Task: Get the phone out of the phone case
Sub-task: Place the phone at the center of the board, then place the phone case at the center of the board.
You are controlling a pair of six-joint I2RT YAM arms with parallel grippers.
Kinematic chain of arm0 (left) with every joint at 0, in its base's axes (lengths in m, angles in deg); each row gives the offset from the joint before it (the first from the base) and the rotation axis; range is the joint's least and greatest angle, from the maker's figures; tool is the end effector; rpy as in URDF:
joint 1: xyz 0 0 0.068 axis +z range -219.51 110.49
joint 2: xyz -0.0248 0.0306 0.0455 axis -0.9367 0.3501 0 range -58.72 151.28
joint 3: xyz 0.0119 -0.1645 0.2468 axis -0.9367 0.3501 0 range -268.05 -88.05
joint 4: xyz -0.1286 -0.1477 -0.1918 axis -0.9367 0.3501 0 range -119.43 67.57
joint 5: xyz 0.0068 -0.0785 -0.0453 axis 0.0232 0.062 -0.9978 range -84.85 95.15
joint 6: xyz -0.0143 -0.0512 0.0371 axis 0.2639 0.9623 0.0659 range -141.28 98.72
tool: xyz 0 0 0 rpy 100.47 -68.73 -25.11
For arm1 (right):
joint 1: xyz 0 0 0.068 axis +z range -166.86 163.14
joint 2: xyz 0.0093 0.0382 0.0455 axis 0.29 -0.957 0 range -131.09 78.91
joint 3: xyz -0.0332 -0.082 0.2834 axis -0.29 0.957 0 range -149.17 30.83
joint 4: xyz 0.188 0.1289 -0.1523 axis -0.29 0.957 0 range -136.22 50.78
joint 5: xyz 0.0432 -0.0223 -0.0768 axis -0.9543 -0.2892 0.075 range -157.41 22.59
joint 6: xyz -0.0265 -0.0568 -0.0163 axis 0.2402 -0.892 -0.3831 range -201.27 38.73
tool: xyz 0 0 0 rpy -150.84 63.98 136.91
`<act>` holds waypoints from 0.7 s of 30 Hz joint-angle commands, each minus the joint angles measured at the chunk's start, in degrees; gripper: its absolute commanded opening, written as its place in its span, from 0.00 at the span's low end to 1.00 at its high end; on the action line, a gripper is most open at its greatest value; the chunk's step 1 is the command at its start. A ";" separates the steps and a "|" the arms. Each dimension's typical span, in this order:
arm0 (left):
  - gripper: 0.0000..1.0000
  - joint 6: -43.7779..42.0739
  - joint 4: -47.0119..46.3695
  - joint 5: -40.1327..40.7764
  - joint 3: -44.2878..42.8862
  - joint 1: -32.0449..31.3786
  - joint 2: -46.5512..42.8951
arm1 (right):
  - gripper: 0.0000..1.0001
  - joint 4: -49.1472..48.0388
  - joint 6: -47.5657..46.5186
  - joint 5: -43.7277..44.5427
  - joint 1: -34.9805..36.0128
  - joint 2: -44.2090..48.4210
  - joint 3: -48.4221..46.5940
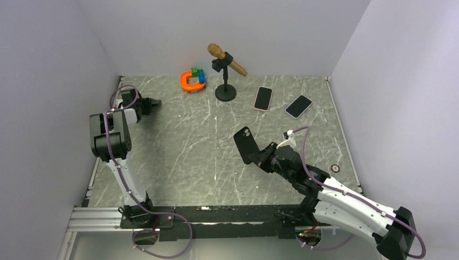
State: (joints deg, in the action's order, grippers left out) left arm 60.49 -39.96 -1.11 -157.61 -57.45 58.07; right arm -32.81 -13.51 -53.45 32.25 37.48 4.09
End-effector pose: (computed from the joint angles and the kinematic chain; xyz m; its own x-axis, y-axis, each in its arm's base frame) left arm 0.4601 0.0927 0.1479 0.0374 -0.9980 -0.0502 -0.5960 0.0181 -0.8028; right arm 0.1253 0.1260 0.2391 -0.6668 0.6022 -0.4390 0.0605 0.6308 0.7736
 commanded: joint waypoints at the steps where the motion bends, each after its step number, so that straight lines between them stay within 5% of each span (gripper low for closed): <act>1: 0.51 3.28 -2.20 -2.88 -1.62 0.77 -0.08 | 0.00 -4.12 0.81 -1.53 -0.13 -0.21 -0.43; 3: 0.84 4.48 -2.56 -4.79 -0.54 0.84 -0.90 | 0.00 -5.03 0.90 -1.91 -0.12 -0.47 -0.18; 5: 0.97 5.44 -1.88 -6.93 0.76 0.84 -2.53 | 0.00 -5.89 0.86 -2.25 -0.14 -0.81 0.14; 15: 0.99 4.74 7.28 -17.00 12.64 0.89 -16.88 | 0.00 -8.32 -0.89 -6.81 -0.15 -4.33 0.95; 18: 0.99 -0.80 8.45 -16.43 16.14 -0.09 -24.55 | 0.00 -4.00 -3.03 -8.26 -0.06 -6.05 -1.87; 21: 0.99 -9.33 14.28 -13.73 16.11 -2.88 -31.95 | 0.00 -10.86 -2.48 -14.52 -0.09 -6.12 1.55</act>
State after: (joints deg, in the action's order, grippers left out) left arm 60.69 -31.17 -15.41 -141.11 -57.39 35.45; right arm -37.72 -14.58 -60.58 32.25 31.12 5.64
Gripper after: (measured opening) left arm 0.994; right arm 0.162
